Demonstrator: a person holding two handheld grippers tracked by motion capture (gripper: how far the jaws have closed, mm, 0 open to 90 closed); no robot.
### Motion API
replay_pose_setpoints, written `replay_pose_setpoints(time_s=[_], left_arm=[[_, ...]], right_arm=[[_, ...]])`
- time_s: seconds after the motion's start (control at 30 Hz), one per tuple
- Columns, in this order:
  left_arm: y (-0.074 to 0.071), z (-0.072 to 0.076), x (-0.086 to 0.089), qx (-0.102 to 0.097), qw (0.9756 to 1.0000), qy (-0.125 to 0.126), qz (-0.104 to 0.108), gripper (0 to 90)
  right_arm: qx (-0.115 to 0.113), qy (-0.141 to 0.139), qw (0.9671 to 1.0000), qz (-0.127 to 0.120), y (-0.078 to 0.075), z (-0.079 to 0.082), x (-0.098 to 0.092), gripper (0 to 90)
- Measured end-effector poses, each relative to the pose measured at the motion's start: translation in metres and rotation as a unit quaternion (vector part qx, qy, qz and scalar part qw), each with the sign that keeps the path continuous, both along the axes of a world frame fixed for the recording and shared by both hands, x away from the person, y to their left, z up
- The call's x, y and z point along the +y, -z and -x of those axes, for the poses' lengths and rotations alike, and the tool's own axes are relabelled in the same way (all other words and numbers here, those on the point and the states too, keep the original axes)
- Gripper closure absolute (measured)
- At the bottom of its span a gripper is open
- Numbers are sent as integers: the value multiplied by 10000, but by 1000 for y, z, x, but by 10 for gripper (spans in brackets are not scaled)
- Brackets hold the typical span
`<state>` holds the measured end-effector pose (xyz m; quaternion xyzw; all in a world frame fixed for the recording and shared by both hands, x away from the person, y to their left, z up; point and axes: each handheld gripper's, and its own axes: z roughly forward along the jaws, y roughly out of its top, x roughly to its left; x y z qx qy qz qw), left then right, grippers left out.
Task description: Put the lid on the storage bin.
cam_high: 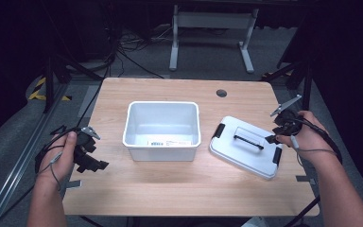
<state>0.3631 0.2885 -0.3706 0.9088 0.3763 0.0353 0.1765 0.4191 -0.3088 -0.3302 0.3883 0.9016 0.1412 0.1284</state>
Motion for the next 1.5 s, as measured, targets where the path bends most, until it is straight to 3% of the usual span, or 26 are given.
replay_pose_setpoints(time_s=[0.13, 0.5, 0.83, 1.13, 1.33, 1.5], left_arm=[[0, 0, 0, -6, 10000, 1, -7, 191], [-1, -4, -4, -66, 9999, 73, -31, 189], [1, -5, -5, -63, 9999, 85, -28, 188], [2, -5, -5, -32, 10000, 92, -9, 189], [3, -6, -6, -8, 10000, 95, -8, 188], [2, -6, -5, -32, 9999, 119, -23, 189]], right_arm=[[-76, -111, 9999, 5, -2, 0, 7, 494], [90, -463, 9987, 173, 6, -6, 32, 445], [425, -671, 9960, 407, 40, -19, 47, 410], [607, -596, 9943, 637, 68, -32, 50, 436], [690, -543, 9933, 758, 78, -38, 48, 557], [483, -690, 9917, 971, 74, -40, 48, 742]])
